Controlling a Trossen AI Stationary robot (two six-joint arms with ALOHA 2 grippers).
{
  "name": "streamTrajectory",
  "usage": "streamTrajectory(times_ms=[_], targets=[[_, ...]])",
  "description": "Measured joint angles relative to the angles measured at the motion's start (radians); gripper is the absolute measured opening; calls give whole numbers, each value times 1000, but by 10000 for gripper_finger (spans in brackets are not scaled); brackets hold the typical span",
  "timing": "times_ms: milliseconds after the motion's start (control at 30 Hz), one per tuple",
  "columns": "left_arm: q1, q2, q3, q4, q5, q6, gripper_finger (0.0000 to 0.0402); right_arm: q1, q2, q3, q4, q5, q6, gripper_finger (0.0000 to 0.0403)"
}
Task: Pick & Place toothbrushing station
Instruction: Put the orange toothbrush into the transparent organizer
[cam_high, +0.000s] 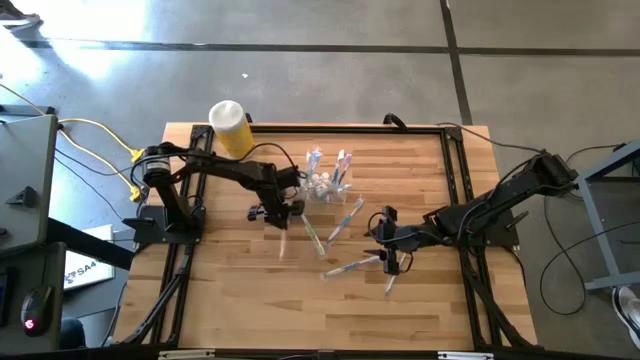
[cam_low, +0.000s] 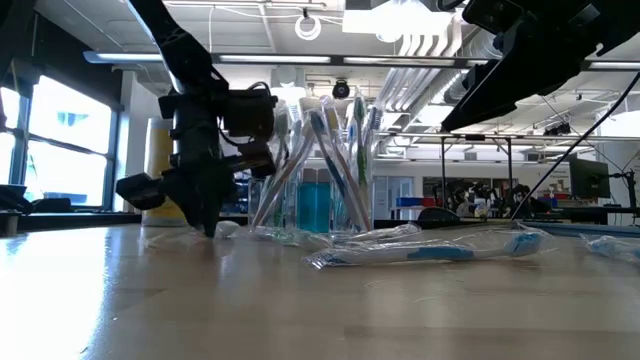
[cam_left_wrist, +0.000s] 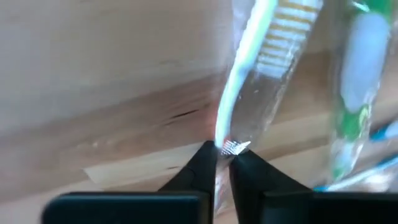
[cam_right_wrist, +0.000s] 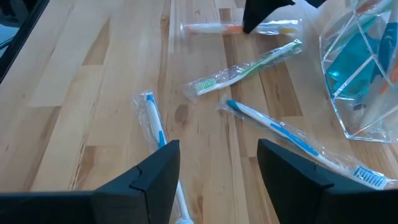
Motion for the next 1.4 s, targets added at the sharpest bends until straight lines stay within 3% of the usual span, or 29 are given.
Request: streamTrajectory(times_ms=[233, 400, 533, 800, 900, 1067, 1233, 1300, 1400], targets=[[-65, 0, 11, -9, -8, 172, 15, -1, 0, 0, -11, 0, 18, 207], [-176, -58, 50, -53, -131, 217, 7, -1, 0, 0, -14, 0, 18, 207], [-271, -154, 68, -148, -206, 164, 5, -1, 0, 0, -15, 24, 18, 207], [-452, -371, 122, -279, -501, 44, 3, -4, 0, 0, 6, 31, 30, 207], [-485, -458, 127, -276, -638, 64, 3, -4, 0, 0, 29, 27, 38, 207], [-493, -576, 127, -258, -958, 292, 3, -4, 0, 0, 64, 27, 56, 207], [-492, -649, 123, -166, -1304, 656, 3, -4, 0, 0, 109, 29, 76, 207], [-463, -664, 114, -57, -1337, 816, 3, -4, 0, 0, 131, 32, 74, 207], [-396, -663, 101, 90, -1240, 1016, 2, -4, 0, 0, 159, 55, 71, 207]])
